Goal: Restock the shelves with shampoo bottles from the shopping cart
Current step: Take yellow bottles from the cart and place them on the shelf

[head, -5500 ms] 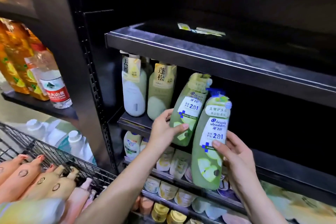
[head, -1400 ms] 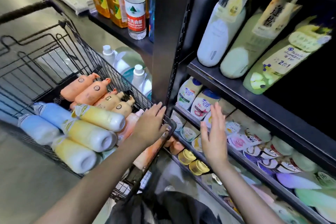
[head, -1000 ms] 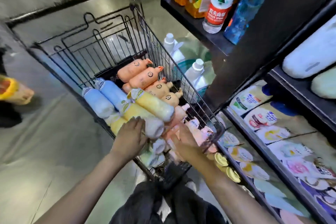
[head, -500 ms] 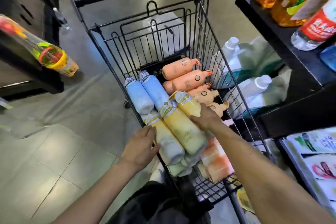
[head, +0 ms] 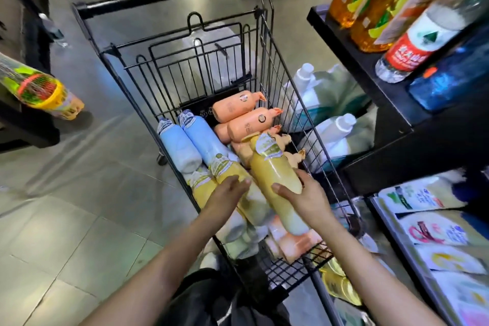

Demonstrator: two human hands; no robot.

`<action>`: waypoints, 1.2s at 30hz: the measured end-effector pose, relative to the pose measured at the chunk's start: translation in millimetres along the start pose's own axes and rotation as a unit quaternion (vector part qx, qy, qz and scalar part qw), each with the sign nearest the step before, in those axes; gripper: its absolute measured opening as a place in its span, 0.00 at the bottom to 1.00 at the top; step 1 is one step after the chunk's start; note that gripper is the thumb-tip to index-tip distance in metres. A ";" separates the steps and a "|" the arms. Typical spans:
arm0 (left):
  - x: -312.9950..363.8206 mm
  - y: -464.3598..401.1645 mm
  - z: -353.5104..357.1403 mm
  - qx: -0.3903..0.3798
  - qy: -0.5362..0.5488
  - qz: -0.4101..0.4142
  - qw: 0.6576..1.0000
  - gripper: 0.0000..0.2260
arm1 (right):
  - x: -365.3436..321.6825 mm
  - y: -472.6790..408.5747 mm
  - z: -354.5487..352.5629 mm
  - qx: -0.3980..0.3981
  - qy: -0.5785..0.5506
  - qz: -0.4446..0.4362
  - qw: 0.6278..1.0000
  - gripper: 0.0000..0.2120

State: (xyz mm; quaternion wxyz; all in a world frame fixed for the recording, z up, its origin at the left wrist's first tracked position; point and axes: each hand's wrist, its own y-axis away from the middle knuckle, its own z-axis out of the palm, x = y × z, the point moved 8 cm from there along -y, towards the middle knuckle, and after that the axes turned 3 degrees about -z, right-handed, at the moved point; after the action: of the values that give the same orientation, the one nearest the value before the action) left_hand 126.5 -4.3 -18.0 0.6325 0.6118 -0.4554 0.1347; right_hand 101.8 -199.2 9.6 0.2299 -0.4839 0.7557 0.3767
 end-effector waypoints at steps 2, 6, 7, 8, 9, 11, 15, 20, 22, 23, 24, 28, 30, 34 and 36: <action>7.3 5.7 21.9 -0.043 0.127 -0.046 0.990 0.19 | -18.2 23.6 3.7 0.000 -0.046 -0.017 0.999 0.20; -0.2 28.2 30.6 -0.070 0.333 -0.110 0.934 0.21 | -48.0 59.7 22.3 -0.071 -0.121 -0.033 0.990 0.10; -7.3 32.8 24.0 -0.062 0.363 -0.110 0.923 0.25 | -54.3 66.9 27.0 -0.110 -0.120 -0.035 0.986 0.10; -12.5 37.8 14.5 -0.052 0.387 -0.104 0.915 0.29 | -55.6 69.1 29.9 -0.139 -0.116 -0.036 0.983 0.09; -16.9 42.2 3.7 -0.036 0.404 -0.094 0.909 0.31 | -53.2 67.1 31.0 -0.152 -0.119 -0.031 0.981 0.09; -25.1 51.2 -11.7 -0.025 0.420 -0.082 0.903 0.28 | -42.7 45.1 29.7 -0.116 -0.105 -0.012 0.988 0.12; -43.3 77.2 -31.4 -0.019 0.430 -0.089 0.898 0.29 | -22.0 -26.7 52.0 -0.070 -0.007 0.028 0.997 0.16; -82.3 105.3 -48.1 0.001 0.476 -0.134 0.869 0.29 | 0.1 -60.1 121.6 -0.252 0.016 0.103 0.962 0.32; -91.6 116.0 -50.4 -0.012 0.487 -0.137 0.863 0.29 | 2.8 -65.4 125.3 -0.239 0.070 0.091 0.964 0.36; -96.2 120.0 -51.3 -0.018 0.495 -0.138 0.858 0.28 | 2.3 -66.3 124.1 -0.224 0.103 0.083 0.966 0.37; -97.8 124.1 -50.3 -0.028 0.498 -0.141 0.855 0.27 | 1.6 -65.2 120.9 -0.207 0.139 0.080 0.965 0.37; -92.2 129.4 -48.5 -0.053 0.476 -0.131 0.868 0.21 | 3.3 -43.1 99.3 -0.148 0.163 0.090 0.971 0.37; -82.3 128.0 -45.9 -0.066 0.446 -0.137 0.882 0.22 | 4.7 -19.5 78.0 -0.113 0.086 0.101 0.985 0.32; -64.2 116.0 -34.0 -0.091 0.394 -0.137 0.904 0.25 | 7.9 48.1 30.1 -0.065 -0.136 0.118 0.981 0.24; -54.4 110.9 -19.7 -0.114 0.365 -0.136 0.914 0.25 | 17.1 83.2 9.9 -0.037 -0.233 0.133 0.963 0.26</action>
State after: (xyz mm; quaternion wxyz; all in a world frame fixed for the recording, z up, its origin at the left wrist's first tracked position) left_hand 24.1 58.2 17.1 0.8323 0.4999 -0.1178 0.2084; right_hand 19.2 -180.3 20.3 0.3293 -0.2858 0.7241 0.5343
